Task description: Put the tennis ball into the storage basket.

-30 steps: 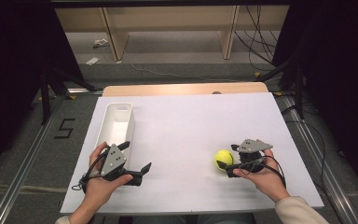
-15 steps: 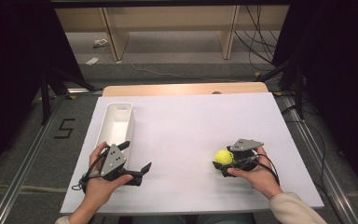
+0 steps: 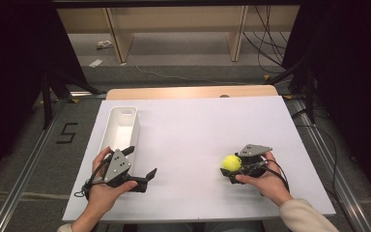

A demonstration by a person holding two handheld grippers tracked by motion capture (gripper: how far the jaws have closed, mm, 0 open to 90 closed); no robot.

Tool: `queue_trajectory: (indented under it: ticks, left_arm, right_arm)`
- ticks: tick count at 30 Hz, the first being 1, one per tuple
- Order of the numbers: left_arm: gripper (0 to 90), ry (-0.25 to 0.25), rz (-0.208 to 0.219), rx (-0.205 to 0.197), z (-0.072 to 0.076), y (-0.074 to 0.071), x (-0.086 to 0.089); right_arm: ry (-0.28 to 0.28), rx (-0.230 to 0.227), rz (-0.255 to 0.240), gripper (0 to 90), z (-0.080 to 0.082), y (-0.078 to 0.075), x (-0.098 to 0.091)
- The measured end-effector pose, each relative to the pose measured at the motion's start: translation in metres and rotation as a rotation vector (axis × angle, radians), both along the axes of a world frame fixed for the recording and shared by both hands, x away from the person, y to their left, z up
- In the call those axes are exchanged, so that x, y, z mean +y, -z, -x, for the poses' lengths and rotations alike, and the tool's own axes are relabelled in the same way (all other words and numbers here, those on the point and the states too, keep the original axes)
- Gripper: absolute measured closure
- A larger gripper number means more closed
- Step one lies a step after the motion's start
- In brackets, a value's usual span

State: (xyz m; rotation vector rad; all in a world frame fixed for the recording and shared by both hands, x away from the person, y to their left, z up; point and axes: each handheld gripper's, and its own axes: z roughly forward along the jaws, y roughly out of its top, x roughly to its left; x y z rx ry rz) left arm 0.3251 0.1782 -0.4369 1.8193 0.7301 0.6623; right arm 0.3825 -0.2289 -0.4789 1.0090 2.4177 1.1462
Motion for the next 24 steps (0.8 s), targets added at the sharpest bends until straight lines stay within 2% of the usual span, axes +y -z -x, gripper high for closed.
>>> queue_trajectory:
  ticks: [10,16,24]
  left_arm:
    - [0.0,0.000,-0.001,0.000,0.0000,0.0000,0.0001]
    - [0.0,0.000,0.000,0.000,-0.0001,-0.0001,0.0002]
    - [0.0,0.001,0.000,0.001,0.0001,0.0000,0.0002]
  right_arm:
    - [-0.005,0.013,0.013,16.8,-0.0004,0.0021,0.0001]
    - [0.004,0.023,0.030,25.4,-0.0005,0.0037,0.0002]
    - [0.002,0.027,0.030,26.4,-0.0013,0.0034,-0.0005]
